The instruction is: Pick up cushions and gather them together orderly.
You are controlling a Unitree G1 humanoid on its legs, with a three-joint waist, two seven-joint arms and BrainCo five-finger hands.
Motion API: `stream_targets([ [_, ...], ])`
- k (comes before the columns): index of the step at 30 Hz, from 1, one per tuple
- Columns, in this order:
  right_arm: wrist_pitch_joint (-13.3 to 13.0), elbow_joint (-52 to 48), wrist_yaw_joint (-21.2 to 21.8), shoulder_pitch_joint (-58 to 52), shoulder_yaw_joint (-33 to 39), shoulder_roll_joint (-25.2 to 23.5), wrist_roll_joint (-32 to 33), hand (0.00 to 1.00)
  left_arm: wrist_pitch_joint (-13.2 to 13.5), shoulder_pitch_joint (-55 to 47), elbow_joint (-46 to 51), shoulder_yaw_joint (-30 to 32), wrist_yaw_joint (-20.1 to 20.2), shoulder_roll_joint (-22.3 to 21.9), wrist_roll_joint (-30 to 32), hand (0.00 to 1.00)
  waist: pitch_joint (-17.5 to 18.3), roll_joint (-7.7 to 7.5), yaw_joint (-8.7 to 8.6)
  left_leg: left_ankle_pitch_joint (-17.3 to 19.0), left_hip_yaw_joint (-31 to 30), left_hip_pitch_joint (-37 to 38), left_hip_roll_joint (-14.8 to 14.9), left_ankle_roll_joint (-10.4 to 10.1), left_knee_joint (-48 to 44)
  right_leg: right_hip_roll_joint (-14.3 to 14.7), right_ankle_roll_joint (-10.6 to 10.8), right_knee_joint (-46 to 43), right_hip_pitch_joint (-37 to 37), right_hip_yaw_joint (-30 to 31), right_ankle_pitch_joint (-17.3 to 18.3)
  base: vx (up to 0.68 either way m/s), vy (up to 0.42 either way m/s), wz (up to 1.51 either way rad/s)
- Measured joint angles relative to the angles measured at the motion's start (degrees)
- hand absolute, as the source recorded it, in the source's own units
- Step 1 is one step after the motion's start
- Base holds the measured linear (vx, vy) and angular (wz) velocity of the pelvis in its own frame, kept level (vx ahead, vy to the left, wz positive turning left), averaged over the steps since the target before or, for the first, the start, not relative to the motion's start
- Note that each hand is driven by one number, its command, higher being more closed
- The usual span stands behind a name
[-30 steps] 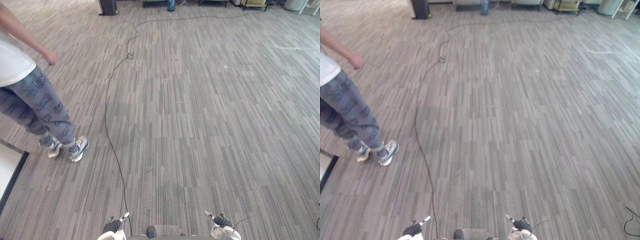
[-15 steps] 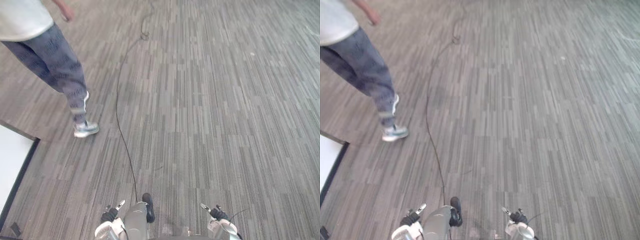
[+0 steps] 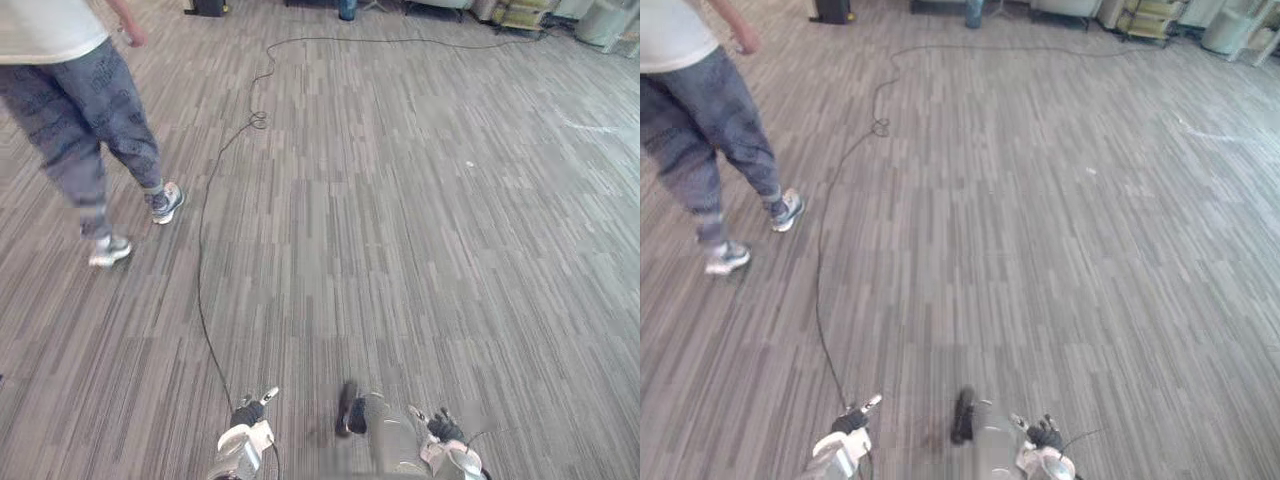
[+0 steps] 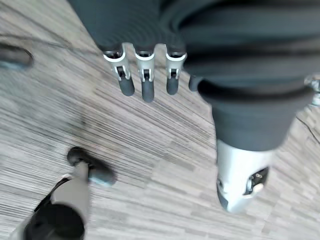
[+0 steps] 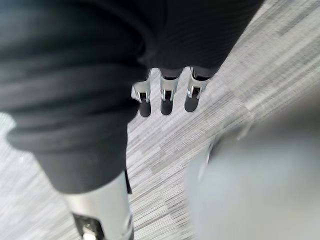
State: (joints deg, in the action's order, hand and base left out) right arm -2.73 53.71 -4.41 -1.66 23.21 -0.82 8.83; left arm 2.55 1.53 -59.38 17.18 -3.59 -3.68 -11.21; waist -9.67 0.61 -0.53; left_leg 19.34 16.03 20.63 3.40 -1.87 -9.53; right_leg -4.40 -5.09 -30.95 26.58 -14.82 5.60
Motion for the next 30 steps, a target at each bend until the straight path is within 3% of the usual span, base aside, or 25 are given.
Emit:
stream_targets([
  [1,-0.1,-0.5,0.2,0.2,1.2,0.1,0.1,0.00,-0.2,0.8,0.6,1.1,0.1,-0.1,0.1,0.00,-1.6,1.75,-0.30,-3.7,-3.4,-6.1,2.8,-2.8,-17.6,0.6,0.5,-0.9,-4.0,-1.5,4.6,0.83,-0.242,0.30],
  [2,0.0,-0.5,0.2,0.3,1.2,0.6,0.1,0.00,-0.3,0.7,0.8,1.6,0.1,-0.3,0.1,0.00,-2.1,2.52,-0.11,-7.3,-4.6,-8.9,3.9,-4.1,-25.2,1.0,0.4,-0.3,-5.9,-1.5,5.6,0.67,-0.188,0.22],
  [3,0.1,-0.3,0.2,0.5,0.5,1.3,0.2,0.00,-0.3,0.2,1.0,1.9,0.1,-0.4,0.0,0.00,-2.6,3.15,0.50,-14.9,-6.0,-13.4,5.7,-6.4,-35.6,1.6,0.2,1.1,-8.9,-0.7,6.8,0.66,-0.067,-0.26],
  [4,0.3,0.1,-0.1,0.6,-0.9,1.9,0.3,0.00,-0.3,-1.1,1.9,2.3,0.1,-0.1,-0.1,0.00,-3.1,3.63,1.10,-13.1,-5.1,-19.6,8.5,-5.2,-47.6,3.1,0.0,3.7,-14.3,0.1,8.4,0.77,-0.036,-0.46],
  [5,0.4,0.4,-0.3,0.7,-2.3,1.6,0.7,0.00,-0.2,-1.2,3.3,3.0,0.0,0.3,-0.3,0.00,-3.7,2.67,1.55,-9.8,-3.7,-24.7,9.8,-2.9,-52.5,3.4,-0.2,6.7,-19.8,1.5,9.5,0.76,-0.025,-0.57],
  [8,0.5,1.3,-0.4,1.0,-5.6,0.6,1.3,0.00,1.0,-1.4,6.1,3.1,-0.1,0.9,-0.5,0.00,-3.9,0.31,3.78,-6.0,1.3,-34.8,10.6,-1.2,-46.9,2.0,1.9,14.5,-29.3,5.5,10.8,0.52,0.037,-0.59],
  [11,0.6,1.4,-0.4,0.9,-6.4,0.2,1.3,0.00,1.6,-1.8,7.4,3.2,-0.1,0.7,-1.9,0.00,-3.7,0.06,4.15,-6.3,4.3,-39.3,10.4,-1.0,-30.6,0.2,4.2,18.6,-35.2,7.5,12.3,0.62,0.178,-0.50],
  [12,0.5,1.4,-0.7,0.8,-5.4,-0.6,1.2,0.00,2.0,-2.4,7.9,3.3,-0.3,0.7,-2.4,0.00,-3.2,-0.25,4.48,-10.1,3.5,-40.5,8.3,-1.8,-13.6,-1.5,5.7,21.4,-39.2,9.2,14.6,0.72,0.309,-0.63],
  [13,0.6,1.5,-0.7,0.8,-5.5,-1.1,1.2,0.00,2.1,-2.7,8.2,3.3,-0.4,1.1,-2.4,0.00,-2.9,-1.23,5.00,-15.1,2.4,-40.6,7.4,-2.2,-12.6,-2.7,6.0,21.8,-40.1,10.7,15.7,0.87,0.394,-0.75],
  [14,0.6,1.5,-0.7,0.6,-5.4,-1.2,1.2,0.00,2.1,-3.0,8.1,3.2,-0.6,1.5,-2.4,0.00,-2.1,-1.50,5.37,-16.9,1.9,-40.4,6.6,-2.3,-12.8,-3.0,6.0,21.8,-40.4,11.8,15.9,0.59,0.291,-0.60],
  [15,0.8,2.0,-0.7,0.1,-5.4,-2.9,1.1,0.00,2.0,-3.0,8.0,3.2,-1.2,3.0,-2.3,0.00,0.0,-3.99,5.38,-14.2,2.5,-41.0,4.8,-0.6,-14.3,-5.0,3.7,21.1,-39.4,15.0,14.4,0.89,0.469,-0.49],
  [16,1.2,2.2,-0.3,-0.1,-5.4,-2.9,0.9,0.00,1.9,-3.0,8.1,2.9,-1.2,3.1,-1.9,0.00,0.8,-4.92,5.22,-11.3,2.3,-41.0,4.9,1.3,-18.4,-5.7,6.5,17.6,-37.8,17.8,10.4,0.74,0.385,-0.37],
  [17,1.2,2.2,-0.4,-0.3,-5.3,-2.9,0.7,0.00,1.9,-3.1,8.2,2.9,-1.3,3.2,-1.8,0.00,1.1,-5.31,5.44,-10.6,2.4,-40.6,4.8,1.5,-19.2,-6.1,7.6,16.2,-37.6,18.8,9.7,0.86,0.460,-0.41],
  [18,1.0,1.8,-0.4,-1.1,-5.2,-3.2,0.6,0.00,1.7,-3.1,7.7,2.8,-1.3,4.3,-1.7,0.00,2.1,-7.49,5.71,-8.0,4.2,-36.4,2.8,3.0,-20.3,-8.0,10.9,5.1,-34.8,22.1,5.5,0.55,0.256,-0.40],
  [19,1.0,1.7,-0.4,-1.2,-5.3,-3.2,0.6,0.00,1.7,-3.2,7.2,2.6,-1.3,4.6,-1.7,0.00,2.2,-7.70,5.75,-7.5,4.9,-34.8,2.5,3.1,-19.8,-8.2,12.0,0.8,-33.2,22.7,3.6,0.79,0.336,-0.92],
  [20,0.4,1.0,-0.1,-1.1,-5.8,-2.8,0.6,0.00,1.5,-3.3,5.8,1.3,-1.4,4.6,-1.7,0.00,1.4,-6.47,5.76,-5.1,7.1,-27.8,2.3,3.3,-16.8,-8.2,17.6,-17.6,-25.3,23.2,-3.2,0.47,0.166,-0.83],
  [21,0.1,1.0,0.0,-1.1,-6.0,-2.8,0.5,0.00,1.5,-3.2,5.4,1.0,-1.4,4.6,-1.6,0.00,1.1,-6.03,5.68,-4.5,7.6,-25.5,2.3,3.2,-16.0,-8.1,17.7,-22.6,-23.1,22.7,-3.2,0.53,0.169,-1.07],
  [22,0.3,0.6,0.0,-1.5,-6.1,-2.8,0.2,0.00,1.0,-3.1,4.5,-0.5,-1.5,4.6,-1.4,0.00,0.8,-5.48,5.09,-3.6,9.8,-19.4,2.2,3.0,-13.4,-8.3,15.7,-33.2,-17.2,19.1,-1.5,0.48,0.147,-0.75],
  [24,-0.1,-1.9,0.0,-1.7,-6.5,-2.5,0.1,0.00,0.7,-2.6,3.4,-1.5,-1.5,4.3,-1.4,0.00,0.4,-4.59,3.62,-3.6,13.1,-10.6,2.2,3.0,-8.2,-8.6,10.7,-36.0,-9.1,10.5,3.4,0.59,0.164,-0.82],
  [26,-0.3,-3.4,0.1,-1.9,-6.3,-2.8,0.1,0.00,0.6,-1.8,2.3,-1.6,-1.5,4.1,-1.4,0.00,0.4,-4.82,2.83,-3.2,15.1,-5.6,2.1,2.3,-4.4,-8.6,8.8,-30.0,-3.6,3.1,6.1,0.52,0.078,-0.46],
  [27,-0.6,-3.8,0.2,-1.7,-5.5,-2.9,0.1,0.00,0.4,-1.3,1.6,-2.8,-1.3,3.9,-1.3,0.00,0.3,-4.86,2.09,-2.6,15.1,-2.7,2.1,1.3,-2.3,-8.6,7.8,-22.2,-1.2,-2.1,6.0,0.55,-0.021,-0.12],
  [28,-0.7,-3.9,0.3,-1.6,-4.7,-2.9,0.1,0.00,0.3,-1.0,1.1,-3.4,-1.2,3.6,-1.2,0.00,0.3,-4.84,1.62,-2.3,15.0,-0.9,1.9,0.8,-1.1,-8.4,6.7,-16.6,-0.1,-4.9,5.3,0.69,-0.072,-0.02],
  [29,-0.7,-3.4,0.3,-1.4,-3.7,-2.7,0.0,0.00,0.1,-1.1,0.9,-3.2,-1.2,2.8,-1.1,0.00,0.3,-4.87,1.31,-2.3,14.7,1.7,1.3,0.8,0.7,-7.6,4.0,-6.4,0.4,-7.6,2.8,0.61,-0.099,0.06],
  [30,-0.6,-3.3,0.4,-1.5,-3.6,-2.7,0.0,0.00,0.1,-1.3,1.0,-3.0,-1.1,2.5,-1.1,0.00,0.4,-4.96,1.25,-2.4,14.6,2.6,0.9,0.8,0.9,-7.1,3.6,-2.5,0.1,-7.9,1.7,0.65,-0.131,0.15],
])
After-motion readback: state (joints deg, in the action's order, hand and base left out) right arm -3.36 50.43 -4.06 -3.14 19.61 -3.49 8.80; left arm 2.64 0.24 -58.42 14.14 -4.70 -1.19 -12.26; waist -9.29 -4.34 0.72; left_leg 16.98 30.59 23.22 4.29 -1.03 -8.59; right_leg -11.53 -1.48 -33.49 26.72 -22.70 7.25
